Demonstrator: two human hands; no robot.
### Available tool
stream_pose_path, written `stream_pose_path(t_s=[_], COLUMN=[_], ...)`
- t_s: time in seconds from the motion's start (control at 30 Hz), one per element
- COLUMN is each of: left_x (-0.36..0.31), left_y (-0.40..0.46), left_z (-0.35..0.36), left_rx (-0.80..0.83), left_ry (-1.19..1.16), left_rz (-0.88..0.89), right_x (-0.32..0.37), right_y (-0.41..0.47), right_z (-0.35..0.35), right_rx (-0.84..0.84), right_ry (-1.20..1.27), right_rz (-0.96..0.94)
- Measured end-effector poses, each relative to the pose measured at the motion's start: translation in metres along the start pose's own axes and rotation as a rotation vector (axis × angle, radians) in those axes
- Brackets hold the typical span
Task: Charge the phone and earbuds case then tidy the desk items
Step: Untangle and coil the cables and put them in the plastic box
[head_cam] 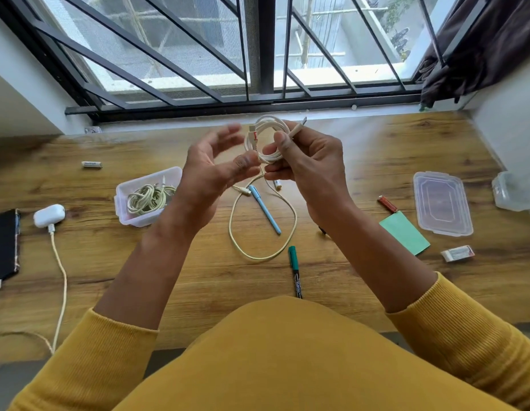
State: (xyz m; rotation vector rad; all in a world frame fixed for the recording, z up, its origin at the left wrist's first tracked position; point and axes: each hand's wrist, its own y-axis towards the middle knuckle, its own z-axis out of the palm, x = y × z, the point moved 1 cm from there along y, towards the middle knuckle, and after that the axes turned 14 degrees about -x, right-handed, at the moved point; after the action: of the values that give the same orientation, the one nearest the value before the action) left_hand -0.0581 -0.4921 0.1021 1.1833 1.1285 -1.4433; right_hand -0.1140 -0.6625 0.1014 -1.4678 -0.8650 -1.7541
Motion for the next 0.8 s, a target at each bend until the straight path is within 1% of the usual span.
stream_pose_path(t_s=[0.07,0.1,0.17,0.23,0.47,0.53,0.63,0.7,0.8], left_x=[0.002,0.003,0.004,0.002,-0.005,-0.006,-0.005,-0.005,-0.006], left_y=[0.001,0.001,0.001,0.0,-0.004,-0.005,-0.005,-0.004,-0.002], left_z=[-0.004,-0.004,-0.005,-0.003,0.009,0.013,0.014,0.013,0.01], left_rx=[0.102,0.12,0.099,0.058,-0.114,-0.169,-0.241,-0.242,-0.275], left_ry=[-0.083,-0.129,-0.202,-0.212,-0.083,-0.032,0.061,0.115,0.199], left_rz=[-0.112,-0.159,-0.241,-0.252,-0.152,-0.071,0.101,0.163,0.232], right_x=[-0.001,-0.001,-0.001,-0.001,-0.002,-0.001,0.003,0.004,0.003], right_y=[0.0,0.0,0.0,-0.001,-0.001,-0.002,-0.004,-0.005,-0.006], right_z=[0.0,0.0,0.001,0.002,0.003,0.005,0.007,0.007,0.008], right_rx=[0.014,0.022,0.048,0.073,0.064,0.058,0.064,0.056,0.04], right_ry=[-0.021,-0.032,-0.052,-0.078,-0.161,-0.174,-0.192,-0.196,-0.187], right_rz=[-0.034,-0.051,-0.085,-0.119,-0.218,-0.253,-0.31,-0.324,-0.294])
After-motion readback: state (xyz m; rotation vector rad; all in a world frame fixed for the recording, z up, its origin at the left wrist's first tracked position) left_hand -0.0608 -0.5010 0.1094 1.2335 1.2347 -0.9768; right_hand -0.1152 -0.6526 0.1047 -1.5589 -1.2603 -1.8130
